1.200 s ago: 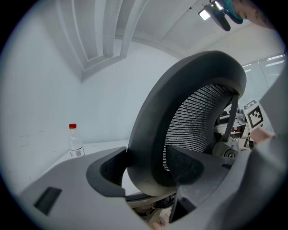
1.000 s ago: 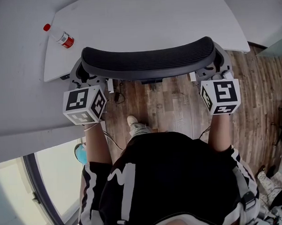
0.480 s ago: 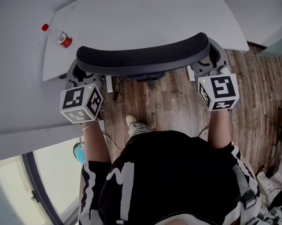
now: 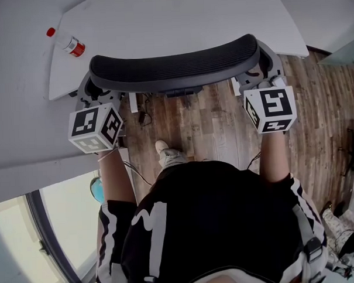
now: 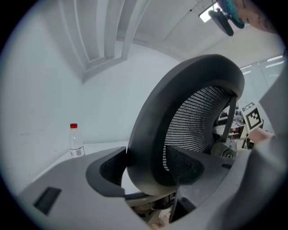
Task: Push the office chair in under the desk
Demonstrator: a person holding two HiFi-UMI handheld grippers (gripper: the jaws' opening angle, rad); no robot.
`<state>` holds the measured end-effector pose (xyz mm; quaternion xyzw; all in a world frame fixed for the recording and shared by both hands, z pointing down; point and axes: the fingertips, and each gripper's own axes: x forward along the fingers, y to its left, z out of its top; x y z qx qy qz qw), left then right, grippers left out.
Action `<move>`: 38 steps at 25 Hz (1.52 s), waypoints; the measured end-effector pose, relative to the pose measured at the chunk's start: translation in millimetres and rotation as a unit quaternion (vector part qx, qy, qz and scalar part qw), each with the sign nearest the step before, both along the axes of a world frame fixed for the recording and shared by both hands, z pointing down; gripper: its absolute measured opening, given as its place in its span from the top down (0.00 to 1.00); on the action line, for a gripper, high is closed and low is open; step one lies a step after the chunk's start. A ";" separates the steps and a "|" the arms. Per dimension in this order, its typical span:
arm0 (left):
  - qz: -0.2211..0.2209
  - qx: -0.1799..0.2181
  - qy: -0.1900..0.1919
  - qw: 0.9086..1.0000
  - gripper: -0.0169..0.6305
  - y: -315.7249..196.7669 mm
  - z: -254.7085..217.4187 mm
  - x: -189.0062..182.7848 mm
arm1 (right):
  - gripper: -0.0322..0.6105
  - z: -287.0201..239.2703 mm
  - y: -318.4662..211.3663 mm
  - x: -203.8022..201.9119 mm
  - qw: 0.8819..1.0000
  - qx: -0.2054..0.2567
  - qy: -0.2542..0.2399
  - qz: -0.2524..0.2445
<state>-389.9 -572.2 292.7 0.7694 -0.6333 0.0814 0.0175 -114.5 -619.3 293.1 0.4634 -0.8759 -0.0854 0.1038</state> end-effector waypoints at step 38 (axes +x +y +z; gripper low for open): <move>-0.053 0.060 -0.033 0.996 0.57 64.8 -5.6 19.0 | 0.57 4.6 67.0 16.7 0.999 0.023 -0.008 0.031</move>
